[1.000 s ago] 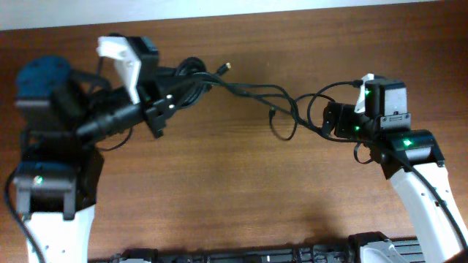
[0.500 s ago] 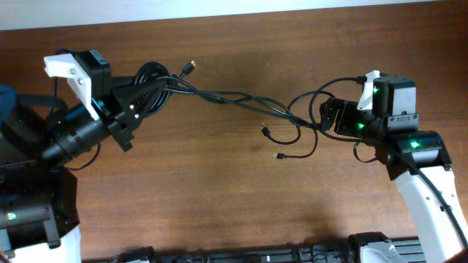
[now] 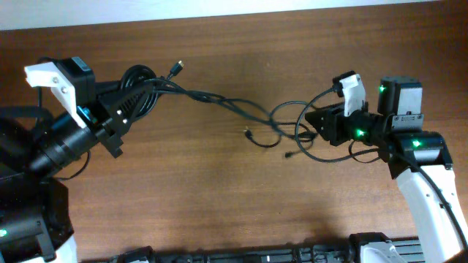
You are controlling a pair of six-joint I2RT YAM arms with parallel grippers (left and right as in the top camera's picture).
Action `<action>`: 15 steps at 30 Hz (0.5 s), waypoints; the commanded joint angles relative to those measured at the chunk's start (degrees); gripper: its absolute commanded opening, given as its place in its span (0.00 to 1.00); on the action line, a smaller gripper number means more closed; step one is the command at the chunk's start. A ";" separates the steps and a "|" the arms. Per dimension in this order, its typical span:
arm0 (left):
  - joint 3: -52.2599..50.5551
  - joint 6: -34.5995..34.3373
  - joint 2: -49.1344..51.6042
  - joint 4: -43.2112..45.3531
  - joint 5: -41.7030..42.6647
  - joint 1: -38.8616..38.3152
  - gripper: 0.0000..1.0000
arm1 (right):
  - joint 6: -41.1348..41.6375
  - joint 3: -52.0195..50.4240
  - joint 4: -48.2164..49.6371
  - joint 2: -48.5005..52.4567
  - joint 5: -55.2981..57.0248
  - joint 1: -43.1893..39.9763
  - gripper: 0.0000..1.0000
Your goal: Untangle cables
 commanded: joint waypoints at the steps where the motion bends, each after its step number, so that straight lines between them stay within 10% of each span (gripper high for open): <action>1: 2.12 0.09 -0.94 -0.02 -1.11 0.72 0.00 | -4.15 -0.68 2.54 -1.42 -13.73 -0.74 0.04; 6: 2.12 0.09 -0.94 -1.68 -1.09 0.72 0.00 | -4.15 -0.68 5.86 -1.53 -21.59 -0.74 0.08; 8: 2.12 0.09 -0.94 -1.86 0.02 0.72 0.00 | -4.13 -0.68 5.81 -1.53 -21.62 -0.74 0.48; 12: 2.12 0.11 -0.94 -1.99 0.15 -0.92 0.00 | -4.15 -0.68 4.87 -1.53 -21.62 -0.74 0.78; 15: 2.12 0.13 -0.74 -1.64 0.15 -3.48 0.00 | -5.49 -0.68 3.19 -1.53 -21.64 -0.68 0.82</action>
